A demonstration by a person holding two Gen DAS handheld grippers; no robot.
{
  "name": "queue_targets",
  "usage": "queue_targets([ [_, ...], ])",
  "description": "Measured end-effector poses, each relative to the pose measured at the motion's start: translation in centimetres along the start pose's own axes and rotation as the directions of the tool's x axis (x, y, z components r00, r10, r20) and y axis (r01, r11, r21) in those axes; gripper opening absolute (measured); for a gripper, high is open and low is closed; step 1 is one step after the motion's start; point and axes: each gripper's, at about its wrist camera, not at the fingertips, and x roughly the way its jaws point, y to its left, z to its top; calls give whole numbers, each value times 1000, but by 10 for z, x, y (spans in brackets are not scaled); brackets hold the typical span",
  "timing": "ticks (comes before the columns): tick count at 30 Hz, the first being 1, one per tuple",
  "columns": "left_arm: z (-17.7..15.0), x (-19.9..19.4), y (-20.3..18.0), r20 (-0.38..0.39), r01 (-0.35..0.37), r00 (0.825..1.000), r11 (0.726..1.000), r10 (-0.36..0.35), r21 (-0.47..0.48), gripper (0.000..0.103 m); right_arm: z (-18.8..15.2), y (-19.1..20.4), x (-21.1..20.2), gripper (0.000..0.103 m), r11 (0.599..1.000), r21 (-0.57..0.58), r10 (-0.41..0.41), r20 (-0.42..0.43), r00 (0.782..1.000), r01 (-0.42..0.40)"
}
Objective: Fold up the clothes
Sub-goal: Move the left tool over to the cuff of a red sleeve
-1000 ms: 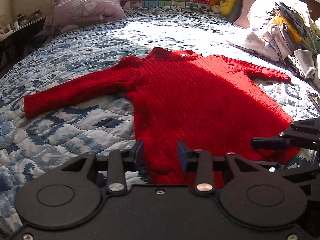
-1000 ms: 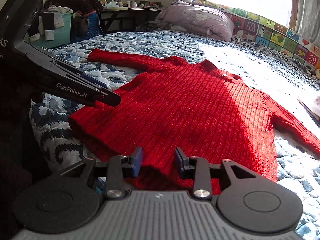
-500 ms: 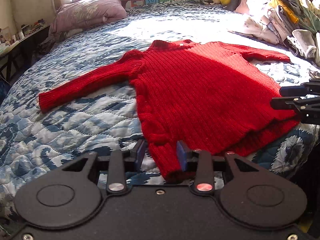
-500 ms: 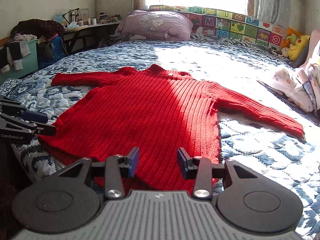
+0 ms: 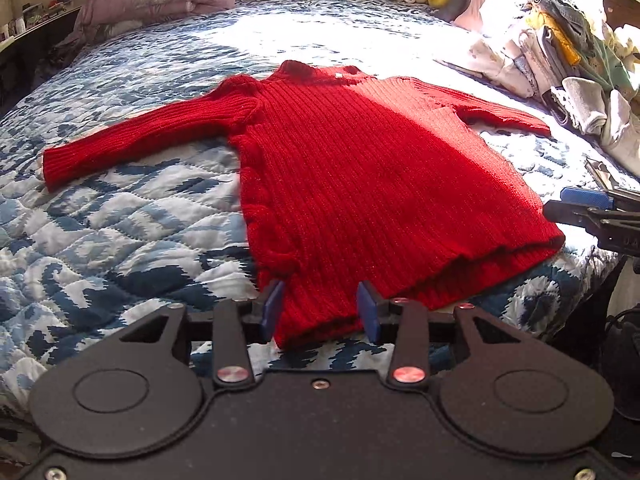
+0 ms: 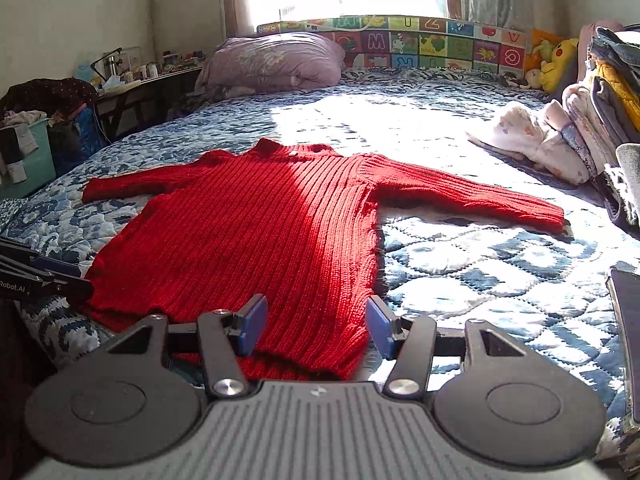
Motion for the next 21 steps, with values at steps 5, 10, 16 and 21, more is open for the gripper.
queue_targets([
  [5,19,6,-8,-1,39,999,999,-39,-14,51,-7,-18,23,65,994,106,16,-61,998,-10],
  [10,51,24,-27,-13,78,997,997,-78,-15,61,-17,-28,39,80,979,196,72,-76,995,-56],
  [16,101,55,-76,24,93,995,981,-98,169,61,-23,-28,43,84,978,194,82,-27,996,-75],
  [21,146,89,-107,32,116,991,967,-127,226,61,-19,-38,44,78,970,231,84,-19,996,-77],
])
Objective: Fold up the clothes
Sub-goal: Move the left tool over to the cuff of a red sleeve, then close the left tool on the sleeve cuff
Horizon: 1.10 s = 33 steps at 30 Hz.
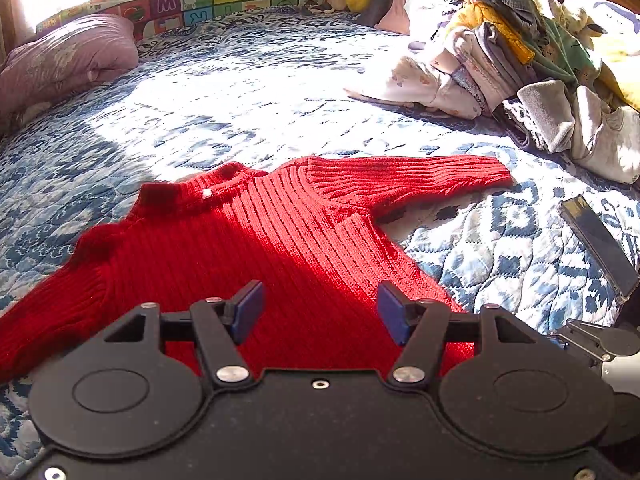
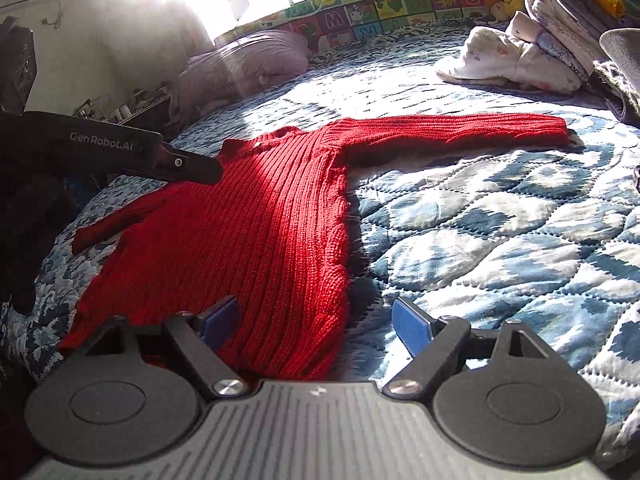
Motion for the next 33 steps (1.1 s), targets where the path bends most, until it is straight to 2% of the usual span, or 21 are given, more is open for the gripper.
queue_targets([
  [4,36,29,-26,0,37,999,995,-37,93,61,0,-6,1,64,1000,3,-1,13,1000,1],
  [8,65,57,-61,-18,94,996,975,-92,202,61,0,-13,0,53,1000,23,7,25,1000,-8],
  [10,76,74,-83,-36,126,992,954,-120,273,60,-1,-16,0,50,1000,19,8,30,1000,-9],
  [15,84,111,-135,-88,190,982,886,-168,422,55,-3,-13,2,50,1000,-22,-3,33,999,3],
  [19,82,136,-172,-108,194,981,821,-162,537,49,-5,-11,3,50,999,-39,-7,35,999,8],
  [23,86,159,-200,-118,176,984,783,-131,597,44,-4,-12,2,50,999,-33,-2,36,999,4],
  [25,88,168,-207,-123,162,986,778,-110,607,28,-3,-14,3,50,1000,-24,2,34,999,-1],
  [27,91,168,-208,-116,152,988,792,-103,591,13,-3,-15,3,50,1000,-19,5,33,999,-5],
  [30,96,153,-200,-78,144,990,832,-121,536,9,-2,-16,3,50,1000,-15,7,32,999,-6],
  [33,102,121,-174,-6,149,987,894,-162,422,9,-2,-15,2,49,1000,-8,6,32,999,-5],
])
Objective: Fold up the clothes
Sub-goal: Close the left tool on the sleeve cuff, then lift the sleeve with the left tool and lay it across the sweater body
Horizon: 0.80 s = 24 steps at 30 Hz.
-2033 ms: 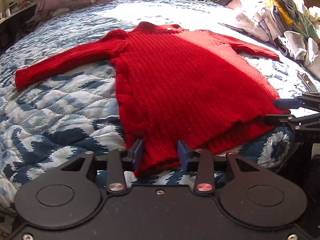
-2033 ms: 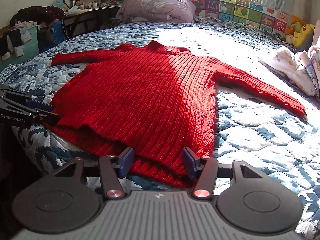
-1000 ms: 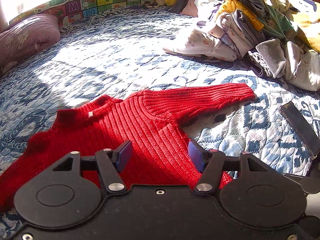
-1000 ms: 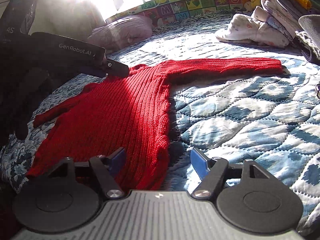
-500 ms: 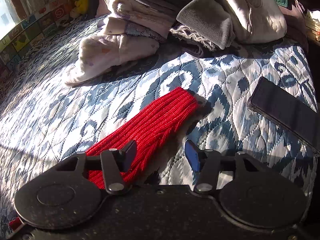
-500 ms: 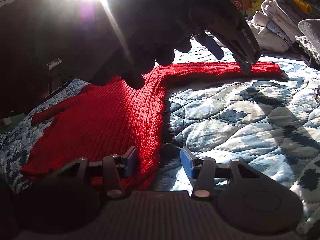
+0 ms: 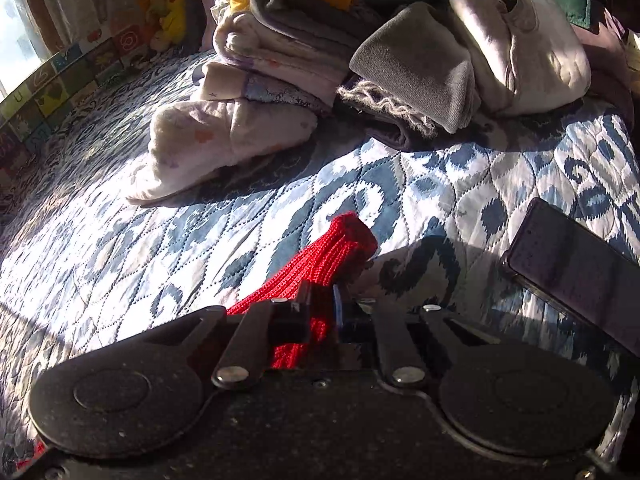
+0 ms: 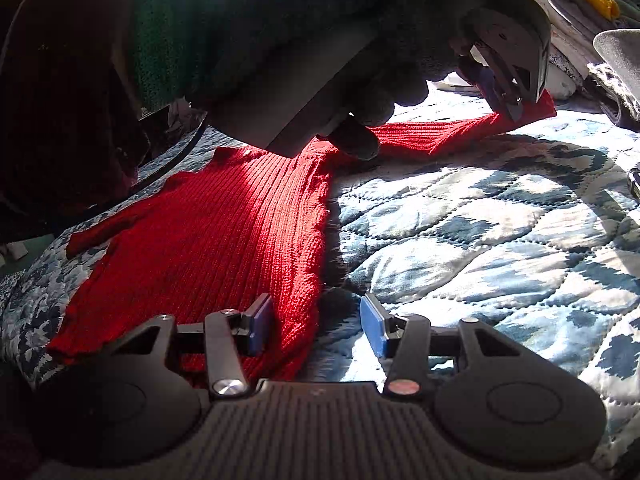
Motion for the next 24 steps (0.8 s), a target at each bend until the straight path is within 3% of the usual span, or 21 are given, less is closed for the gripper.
queue_targets([
  [2,-7,-33,23,67,-3,998,993,11,-120,9,0,1,0,49,1000,4,-4,0,1000,4],
  [4,-21,-67,51,121,-19,991,969,50,-248,8,1,2,0,49,1000,0,-12,-2,1000,12],
  [9,-63,-140,117,202,-46,964,857,172,-513,8,0,8,-2,49,999,-34,-38,-3,999,38],
  [13,-105,-176,156,218,-61,941,763,259,-644,8,1,22,-2,37,993,-103,-58,0,998,58],
  [17,-147,-196,178,207,-55,928,664,309,-745,7,0,38,-5,27,977,-192,-89,8,996,89],
  [22,-192,-214,186,186,-56,918,577,351,-815,7,0,45,-5,17,964,-243,-105,8,994,104],
  [24,-206,-220,184,173,-65,915,555,364,-829,7,0,50,-8,15,956,-275,-104,19,994,105],
])
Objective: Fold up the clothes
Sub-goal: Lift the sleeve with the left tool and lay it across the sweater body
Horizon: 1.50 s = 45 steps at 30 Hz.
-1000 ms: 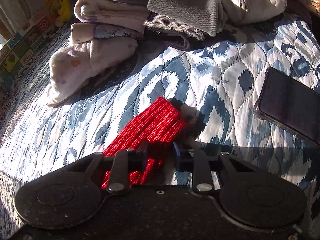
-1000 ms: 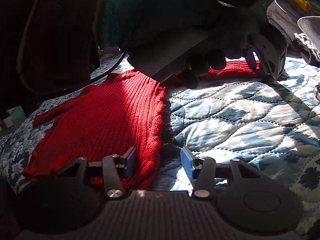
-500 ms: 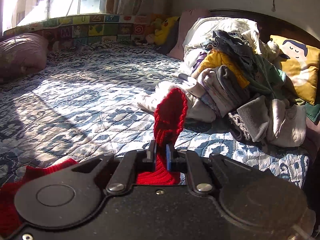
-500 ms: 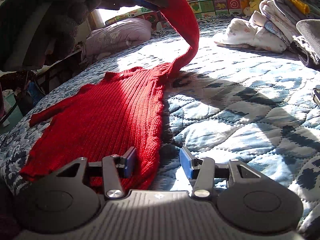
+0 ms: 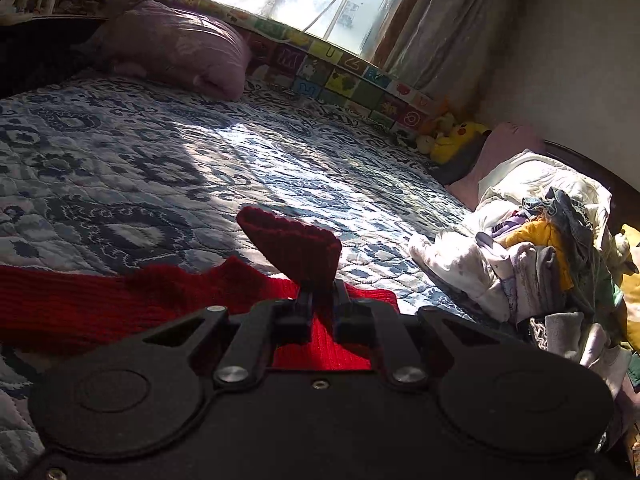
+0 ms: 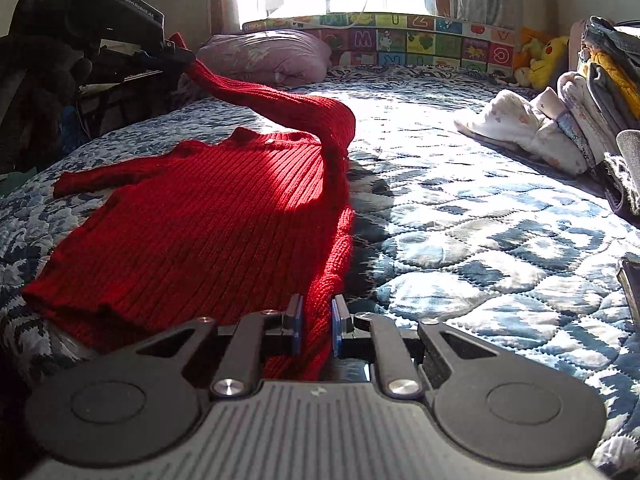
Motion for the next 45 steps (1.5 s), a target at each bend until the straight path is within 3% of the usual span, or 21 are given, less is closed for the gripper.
queue_targets([
  [11,-25,-31,41,23,-82,996,995,83,-63,7,7,39,-11,11,978,-206,31,38,999,-23],
  [17,-18,-25,53,28,-92,995,994,94,-63,7,7,54,-5,11,957,-288,31,-1,1000,-30],
  [24,-5,-35,50,99,-91,991,996,93,-23,7,10,74,-9,11,925,-378,47,20,999,-36],
  [27,-8,-26,62,73,-117,990,992,120,-34,7,8,80,0,15,926,-372,60,-28,998,-66],
  [29,-17,-12,75,18,-161,987,986,162,-48,7,6,79,-6,29,931,-349,102,-21,995,-103],
  [32,-26,-3,91,-16,-189,982,981,188,-54,7,5,65,-28,41,947,-270,181,5,983,-173],
  [37,-26,-1,98,-14,-185,983,981,184,-53,7,7,43,-42,40,969,-215,134,55,989,-120],
  [40,-25,-1,98,-8,-182,983,982,182,-57,7,12,45,-31,32,972,-209,129,83,988,-109],
  [42,-26,-1,99,-10,-185,983,981,184,-61,7,13,48,-12,31,973,-192,134,37,990,-124],
  [44,-28,1,101,-16,-195,981,979,194,-64,7,7,52,15,32,969,-182,154,-82,985,-166],
  [45,-29,2,103,-19,-200,980,977,200,-70,7,7,57,16,32,963,-212,156,-72,985,-168],
])
